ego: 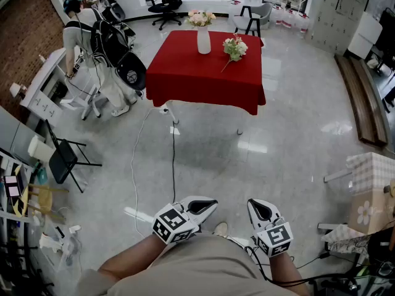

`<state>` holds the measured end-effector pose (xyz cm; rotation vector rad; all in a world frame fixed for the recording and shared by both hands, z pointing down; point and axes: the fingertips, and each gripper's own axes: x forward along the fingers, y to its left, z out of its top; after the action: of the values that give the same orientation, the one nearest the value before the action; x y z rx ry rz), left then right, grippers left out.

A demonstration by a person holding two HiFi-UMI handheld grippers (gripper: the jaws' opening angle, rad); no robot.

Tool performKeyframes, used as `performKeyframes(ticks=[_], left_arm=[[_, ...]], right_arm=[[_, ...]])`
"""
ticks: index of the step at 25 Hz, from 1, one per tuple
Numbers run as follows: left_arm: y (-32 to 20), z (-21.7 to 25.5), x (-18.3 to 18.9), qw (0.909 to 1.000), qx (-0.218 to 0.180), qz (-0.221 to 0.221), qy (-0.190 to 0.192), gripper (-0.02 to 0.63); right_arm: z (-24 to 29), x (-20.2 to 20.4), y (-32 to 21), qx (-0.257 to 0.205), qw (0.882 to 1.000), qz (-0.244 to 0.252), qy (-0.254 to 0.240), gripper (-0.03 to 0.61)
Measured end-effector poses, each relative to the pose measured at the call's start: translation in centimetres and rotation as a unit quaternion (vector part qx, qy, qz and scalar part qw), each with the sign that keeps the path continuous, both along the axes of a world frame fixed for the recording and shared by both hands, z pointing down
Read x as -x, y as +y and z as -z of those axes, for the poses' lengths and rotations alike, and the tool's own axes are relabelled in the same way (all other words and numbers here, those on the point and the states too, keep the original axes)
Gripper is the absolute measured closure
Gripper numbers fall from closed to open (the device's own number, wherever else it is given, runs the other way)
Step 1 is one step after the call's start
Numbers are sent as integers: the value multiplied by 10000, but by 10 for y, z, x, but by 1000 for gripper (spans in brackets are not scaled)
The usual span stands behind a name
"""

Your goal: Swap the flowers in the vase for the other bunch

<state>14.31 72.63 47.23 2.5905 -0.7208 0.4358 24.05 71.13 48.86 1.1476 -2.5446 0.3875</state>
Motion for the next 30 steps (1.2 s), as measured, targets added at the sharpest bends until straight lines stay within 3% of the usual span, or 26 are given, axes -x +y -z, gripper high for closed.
performKeyframes(ticks=[10,16,20,25,30], left_arm=[[-53,13,60,9998,-176,-20,112,607],[-93,21,129,9989,-325,198,288,607],[-111,22,180,9975,-392,421,419,607],[-140,24,230,9959,-486,592,481,606],[-166,31,252,9934,-643,749,582,604]], right_arm=[[14,63,-53,-35,10000,1,11,566],[25,132,-102,-204,9997,124,-108,560],[27,178,-128,-217,9996,141,-77,471],[35,219,-161,-221,9996,75,-163,466],[38,240,-181,-120,9998,158,-84,467]])
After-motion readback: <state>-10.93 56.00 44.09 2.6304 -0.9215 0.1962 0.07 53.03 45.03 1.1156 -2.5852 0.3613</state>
